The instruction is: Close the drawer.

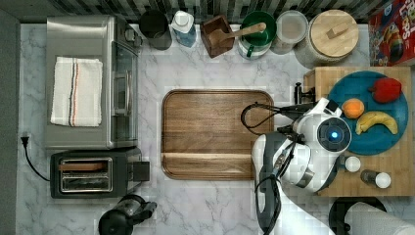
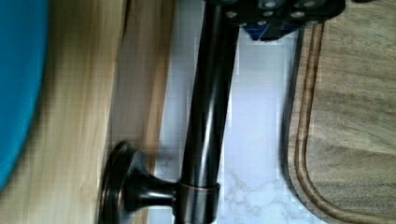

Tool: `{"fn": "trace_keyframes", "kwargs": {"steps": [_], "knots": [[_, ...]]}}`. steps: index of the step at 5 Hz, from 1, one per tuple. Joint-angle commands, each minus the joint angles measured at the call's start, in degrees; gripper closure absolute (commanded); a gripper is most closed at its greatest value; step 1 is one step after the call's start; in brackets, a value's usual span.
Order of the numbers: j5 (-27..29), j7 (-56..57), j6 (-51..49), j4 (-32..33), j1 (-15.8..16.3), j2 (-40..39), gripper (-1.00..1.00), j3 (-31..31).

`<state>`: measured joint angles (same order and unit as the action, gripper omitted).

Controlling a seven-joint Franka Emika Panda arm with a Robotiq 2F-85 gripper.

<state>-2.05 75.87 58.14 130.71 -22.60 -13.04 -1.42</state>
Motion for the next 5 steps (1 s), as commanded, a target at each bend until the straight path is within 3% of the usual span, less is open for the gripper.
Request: {"fn": "trace_keyframes", "kwargs": {"steps": [1, 5], "knots": [[-0.7, -2.2, 0.1, -8.6, -5.0, 0.1, 1.00, -5.9], [-0.4, -1.9, 0.1, -8.6, -4.4, 0.1, 1.00, -6.6]]}}
